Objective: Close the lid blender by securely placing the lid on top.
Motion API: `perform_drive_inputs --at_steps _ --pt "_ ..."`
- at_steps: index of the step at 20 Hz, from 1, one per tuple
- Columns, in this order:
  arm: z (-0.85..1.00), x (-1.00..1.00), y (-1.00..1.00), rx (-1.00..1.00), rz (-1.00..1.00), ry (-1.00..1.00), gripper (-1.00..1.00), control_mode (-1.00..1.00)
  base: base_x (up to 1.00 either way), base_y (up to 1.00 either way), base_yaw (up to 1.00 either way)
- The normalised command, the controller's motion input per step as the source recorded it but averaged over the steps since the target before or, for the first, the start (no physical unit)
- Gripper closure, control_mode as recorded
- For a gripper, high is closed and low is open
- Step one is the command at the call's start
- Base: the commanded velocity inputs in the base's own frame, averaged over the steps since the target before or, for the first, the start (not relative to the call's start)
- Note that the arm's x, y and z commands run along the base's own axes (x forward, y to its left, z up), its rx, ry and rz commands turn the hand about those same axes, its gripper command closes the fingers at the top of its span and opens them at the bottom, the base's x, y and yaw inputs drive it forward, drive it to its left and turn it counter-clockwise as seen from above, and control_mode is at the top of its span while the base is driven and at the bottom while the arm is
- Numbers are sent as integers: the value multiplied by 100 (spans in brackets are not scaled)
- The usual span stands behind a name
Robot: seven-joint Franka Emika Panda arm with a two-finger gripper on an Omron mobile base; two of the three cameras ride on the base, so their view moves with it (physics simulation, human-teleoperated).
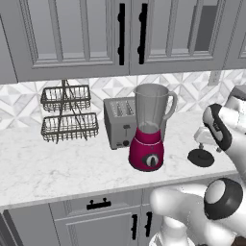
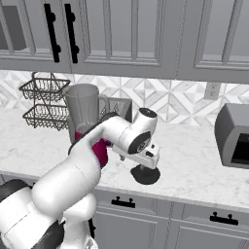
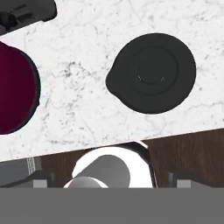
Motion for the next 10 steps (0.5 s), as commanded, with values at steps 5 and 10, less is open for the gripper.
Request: perform_drive_inputs --at_steps 5,10 --pt "-36 15 -44 0 0 14 -100 -100 0 0 0" --pt "-26 27 -36 0 0 4 -100 -100 0 0 0"
